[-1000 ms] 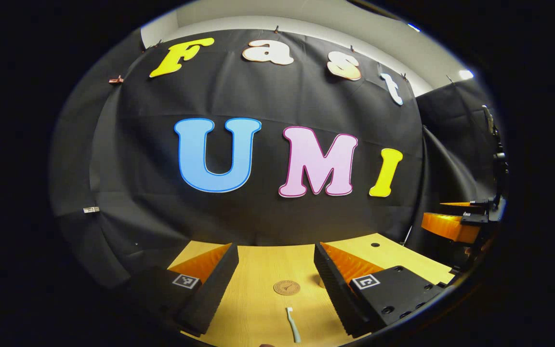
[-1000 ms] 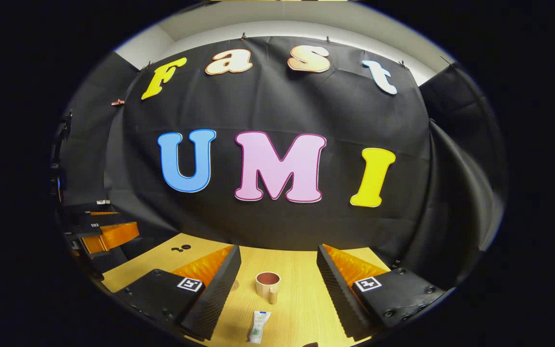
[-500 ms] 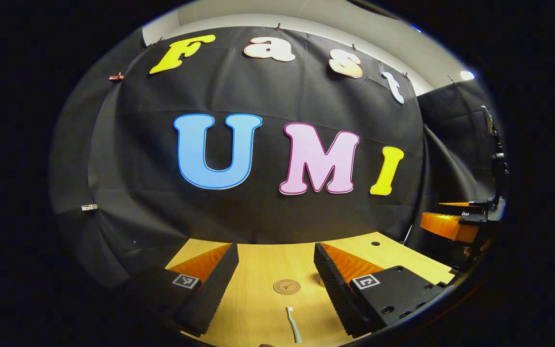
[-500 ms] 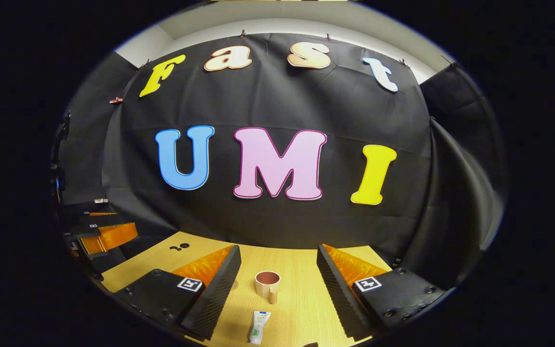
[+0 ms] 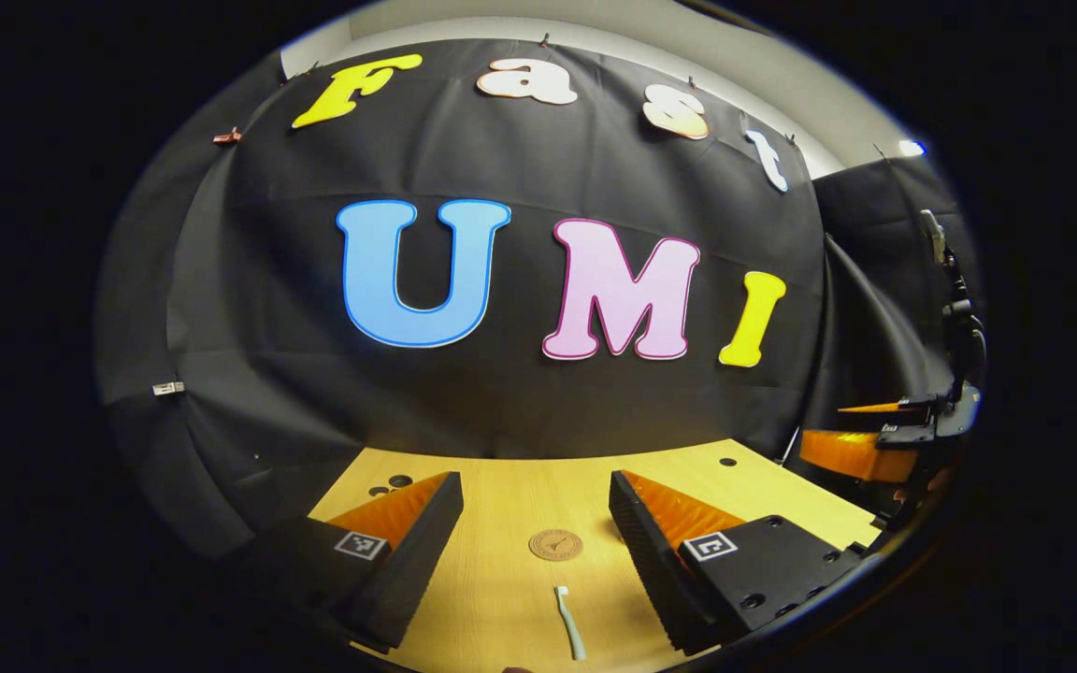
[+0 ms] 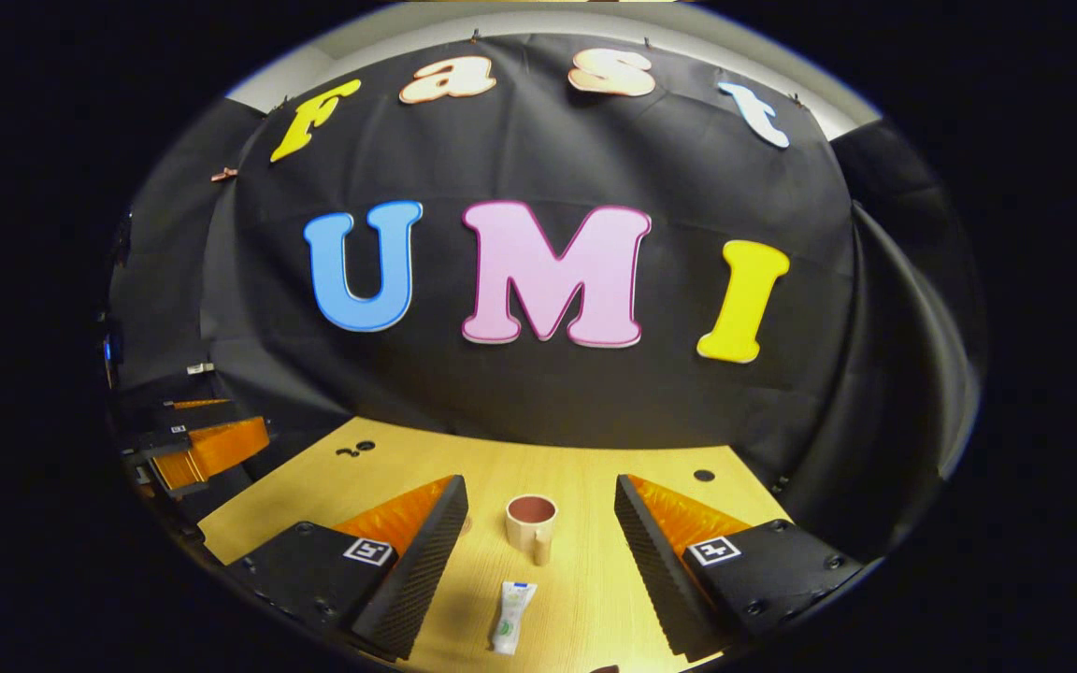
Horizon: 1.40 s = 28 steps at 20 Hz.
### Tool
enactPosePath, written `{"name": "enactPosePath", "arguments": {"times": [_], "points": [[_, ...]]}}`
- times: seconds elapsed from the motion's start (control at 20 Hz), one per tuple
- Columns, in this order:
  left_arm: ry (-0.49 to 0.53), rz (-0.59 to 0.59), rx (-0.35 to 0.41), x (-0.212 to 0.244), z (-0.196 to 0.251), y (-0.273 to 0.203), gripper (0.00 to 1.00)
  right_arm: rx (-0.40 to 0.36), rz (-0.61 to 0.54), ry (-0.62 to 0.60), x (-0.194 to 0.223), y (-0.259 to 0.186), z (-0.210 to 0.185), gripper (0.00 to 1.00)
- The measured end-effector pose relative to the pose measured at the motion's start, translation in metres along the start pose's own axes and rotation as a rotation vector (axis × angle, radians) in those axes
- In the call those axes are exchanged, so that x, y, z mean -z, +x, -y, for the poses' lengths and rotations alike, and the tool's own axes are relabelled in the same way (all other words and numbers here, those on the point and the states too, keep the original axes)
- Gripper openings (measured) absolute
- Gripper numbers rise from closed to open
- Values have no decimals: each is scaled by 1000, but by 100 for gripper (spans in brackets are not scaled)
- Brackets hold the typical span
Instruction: Put the toothbrush and toothpaste on the desktop into the cup, then pick up the cup and place it on the coaster on the desktop.
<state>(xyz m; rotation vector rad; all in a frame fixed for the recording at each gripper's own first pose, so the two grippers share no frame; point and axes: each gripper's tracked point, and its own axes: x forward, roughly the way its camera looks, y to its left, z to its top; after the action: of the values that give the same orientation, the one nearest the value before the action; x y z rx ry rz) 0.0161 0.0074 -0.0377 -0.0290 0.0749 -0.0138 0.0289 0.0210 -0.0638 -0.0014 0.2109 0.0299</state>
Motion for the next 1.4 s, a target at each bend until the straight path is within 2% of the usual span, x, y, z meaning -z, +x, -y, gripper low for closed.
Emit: {"name": "enactPosePath", "arguments": {"times": [0.4, 0.8, 0.95, 1.2, 1.3, 1.4], "points": [[-31, -91, -16, 49, -19, -4, 99, -76, -394, -13, 131, 42, -29, 98], [-50, -175, -65, 92, -45, -7, 100, -18, -725, 48, 246, 61, -24, 98], [-54, -197, -80, 104, -50, -8, 100, -21, -803, 65, 278, 69, -30, 98], [-75, -235, -99, 122, -55, -9, 100, -17, -880, 50, 305, 84, -33, 98], [-84, -246, -107, 126, -56, -7, 96, -14, -914, 58, 314, 87, -35, 96], [-104, -248, -106, 126, -56, -4, 100, -6, -929, 69, 315, 90, -33, 89]]}}
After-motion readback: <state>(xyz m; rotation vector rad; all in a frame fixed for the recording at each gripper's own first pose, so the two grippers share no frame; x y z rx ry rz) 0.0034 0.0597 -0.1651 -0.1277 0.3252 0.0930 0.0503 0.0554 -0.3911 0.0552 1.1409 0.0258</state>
